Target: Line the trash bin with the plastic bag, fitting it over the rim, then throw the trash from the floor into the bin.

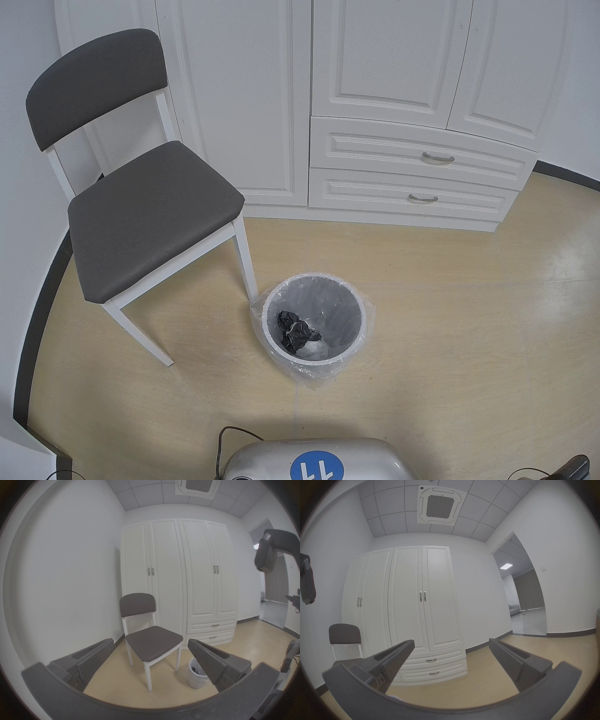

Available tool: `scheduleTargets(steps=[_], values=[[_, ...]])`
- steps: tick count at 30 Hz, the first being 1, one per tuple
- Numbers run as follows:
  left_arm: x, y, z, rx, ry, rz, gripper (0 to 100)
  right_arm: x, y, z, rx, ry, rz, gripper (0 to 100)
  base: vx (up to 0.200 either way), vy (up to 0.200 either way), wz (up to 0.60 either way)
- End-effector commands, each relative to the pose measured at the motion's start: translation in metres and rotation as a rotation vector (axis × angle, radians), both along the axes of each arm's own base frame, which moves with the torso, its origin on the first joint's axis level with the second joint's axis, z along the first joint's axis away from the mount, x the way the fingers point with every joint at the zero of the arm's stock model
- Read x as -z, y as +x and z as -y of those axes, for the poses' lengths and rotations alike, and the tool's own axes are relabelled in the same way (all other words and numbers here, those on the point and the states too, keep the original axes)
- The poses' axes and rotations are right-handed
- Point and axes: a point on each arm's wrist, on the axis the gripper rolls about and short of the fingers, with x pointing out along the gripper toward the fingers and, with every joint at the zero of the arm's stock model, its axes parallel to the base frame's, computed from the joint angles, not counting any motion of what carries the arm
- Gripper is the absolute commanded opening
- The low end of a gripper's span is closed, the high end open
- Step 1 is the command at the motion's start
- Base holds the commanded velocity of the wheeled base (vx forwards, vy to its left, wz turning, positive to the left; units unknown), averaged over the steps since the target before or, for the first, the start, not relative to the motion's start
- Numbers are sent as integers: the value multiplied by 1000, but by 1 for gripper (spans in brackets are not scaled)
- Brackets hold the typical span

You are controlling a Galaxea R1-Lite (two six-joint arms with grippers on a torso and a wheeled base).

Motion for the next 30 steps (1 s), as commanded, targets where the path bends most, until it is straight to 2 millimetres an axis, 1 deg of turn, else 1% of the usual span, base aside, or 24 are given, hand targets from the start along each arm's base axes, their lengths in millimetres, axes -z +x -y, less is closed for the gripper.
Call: scheduleTargets(steps=[1, 2, 4, 6, 8, 9, 10, 11, 12, 17, 18, 19, 26, 27, 28, 30], values=[[26, 29, -2, -95, -53, -17, 100, 17, 12, 0, -22, 27, -9, 100, 0, 0, 0], [35, 41, -3, -115, -78, 10, 100, 23, 17, 0, -19, 26, 1, 100, 0, 0, 0], [50, 57, -4, -132, -87, 50, 100, 32, 24, 0, -14, 17, 34, 100, 0, 0, 0], [64, 67, -4, -140, -90, 83, 100, 40, 28, 0, -9, 5, 71, 100, 0, 0, 0], [78, 75, -4, -148, -89, 84, 100, 49, 32, 0, 5, -16, 98, 100, 0, 0, 0], [79, 76, -4, -150, -89, 79, 100, 50, 33, 0, 8, -20, 97, 100, 0, 0, 0], [87, 79, -4, -154, -88, 53, 100, 55, 35, 0, 13, -30, 95, 100, 0, 0, 0], [87, 79, -4, -154, -88, 53, 100, 55, 35, 0, 13, -30, 95, 100, 0, 0, 0], [94, 82, -4, -156, -90, 19, 100, 56, 36, 0, 13, -27, 86, 100, 0, 0, 0], [106, 84, -4, -158, -89, -93, 100, 60, 39, 0, 10, -24, 39, 100, 0, 0, 0], [113, 85, -4, -161, -81, -163, 100, 64, 42, 0, 7, -21, -11, 100, 0, 0, 0], [114, 85, -4, -160, -82, -179, 100, 67, 44, 0, 7, -15, -42, 100, 0, 0, 0], [113, 85, -3, -110, -86, -170, 100, 78, 49, 0, 6, -7, -160, 100, 0, 0, 0], [116, 86, -2, -57, -77, -195, 100, 83, 51, 0, 2, -7, -208, 100, 0, 0, 0], [116, 86, -2, -57, -77, -195, 100, 83, 51, 0, 2, -7, -208, 100, 0, 0, 0], [117, 85, 0, 38, -90, -222, 100, 90, 54, 0, -2, -10, -284, 100, 0, 0, 0]])
